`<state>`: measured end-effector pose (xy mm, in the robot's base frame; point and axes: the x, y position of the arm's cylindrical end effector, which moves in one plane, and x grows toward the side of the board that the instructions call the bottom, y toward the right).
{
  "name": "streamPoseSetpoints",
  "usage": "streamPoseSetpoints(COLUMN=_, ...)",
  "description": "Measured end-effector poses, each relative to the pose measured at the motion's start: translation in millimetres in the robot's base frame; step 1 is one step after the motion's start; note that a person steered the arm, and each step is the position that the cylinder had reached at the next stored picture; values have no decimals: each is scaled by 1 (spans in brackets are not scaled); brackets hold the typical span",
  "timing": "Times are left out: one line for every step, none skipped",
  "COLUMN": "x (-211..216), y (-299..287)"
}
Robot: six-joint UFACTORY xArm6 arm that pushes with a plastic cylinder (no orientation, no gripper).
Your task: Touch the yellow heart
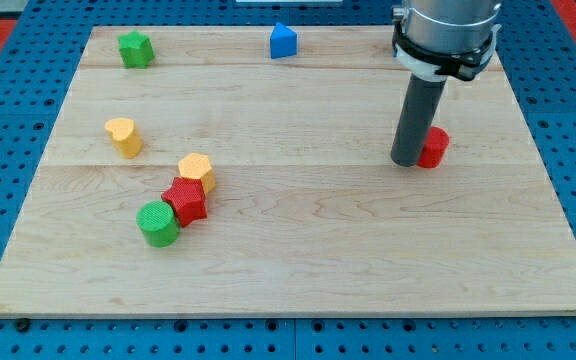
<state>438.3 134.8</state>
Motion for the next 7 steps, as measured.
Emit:
streamPoseSetpoints(x=-5, y=13)
streamPoseSetpoints(x=3, y=12)
streamPoseSetpoints(x=16, y=-40)
streamPoseSetpoints(x=16, y=-94)
streamPoseSetpoints(x=4, y=-145)
streamPoseSetpoints(x=-16, y=-188)
streamPoseSetpoints(x=-21, y=-229)
